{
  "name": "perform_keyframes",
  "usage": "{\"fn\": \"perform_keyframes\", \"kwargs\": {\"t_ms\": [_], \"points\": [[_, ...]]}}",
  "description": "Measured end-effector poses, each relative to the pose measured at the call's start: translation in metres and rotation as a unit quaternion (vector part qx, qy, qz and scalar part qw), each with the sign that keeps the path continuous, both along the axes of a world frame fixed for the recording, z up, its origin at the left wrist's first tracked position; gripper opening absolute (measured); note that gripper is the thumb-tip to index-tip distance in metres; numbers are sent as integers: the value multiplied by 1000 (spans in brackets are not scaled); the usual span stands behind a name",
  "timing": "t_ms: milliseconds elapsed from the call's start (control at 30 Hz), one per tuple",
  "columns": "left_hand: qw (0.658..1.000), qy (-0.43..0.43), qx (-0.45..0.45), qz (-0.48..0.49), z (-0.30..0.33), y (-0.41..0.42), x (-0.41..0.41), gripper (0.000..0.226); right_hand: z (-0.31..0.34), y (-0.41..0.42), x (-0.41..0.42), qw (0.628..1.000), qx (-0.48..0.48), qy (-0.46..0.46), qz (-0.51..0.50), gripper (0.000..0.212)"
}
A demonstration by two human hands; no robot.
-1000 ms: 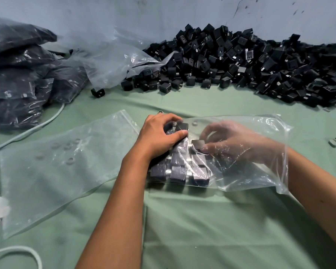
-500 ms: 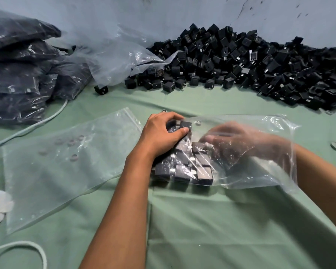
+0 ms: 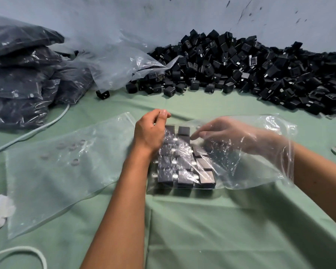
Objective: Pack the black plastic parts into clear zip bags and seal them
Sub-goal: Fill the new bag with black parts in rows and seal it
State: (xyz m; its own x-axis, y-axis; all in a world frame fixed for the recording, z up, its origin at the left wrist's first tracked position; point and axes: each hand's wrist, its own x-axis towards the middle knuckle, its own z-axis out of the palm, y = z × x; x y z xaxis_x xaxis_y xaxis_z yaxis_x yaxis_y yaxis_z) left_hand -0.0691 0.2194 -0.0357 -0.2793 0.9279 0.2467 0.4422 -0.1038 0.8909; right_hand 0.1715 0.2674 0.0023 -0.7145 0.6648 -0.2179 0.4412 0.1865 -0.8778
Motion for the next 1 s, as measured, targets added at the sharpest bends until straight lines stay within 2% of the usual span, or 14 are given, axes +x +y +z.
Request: {"fn": "perform_keyframes", "kwargs": {"t_ms": [100,300,400,467,567,700,767,867,1000], "points": [[999,-49,-3,5,-1,0,0,52,-11,8,-5,999,-17,31,9,25],[995,-98,-1,-17,0,2,1,41,-41,25,8,994,-38,94,-49,23],[993,-118,1,-31,-2,2,1,38,-47,28,8,994,-51,92,-35,21],[991,-128,-6,-43,-3,2,1,35,-47,31,6,996,-44,76,-18,29],[994,-93,-8,-50,-2,1,2,35,-47,32,6,997,-47,61,-8,32],[998,28,-5,-56,0,-1,3,28,-49,34,19,998,-25,55,-19,46],[995,65,-8,-74,2,-3,7,20,-51,34,26,999,5,45,6,40],[990,103,-34,-88,5,-6,14,20,-49,29,23,998,24,55,29,29],[988,125,-41,-81,7,-9,14,24,-32,15,15,998,45,24,31,30]]}}
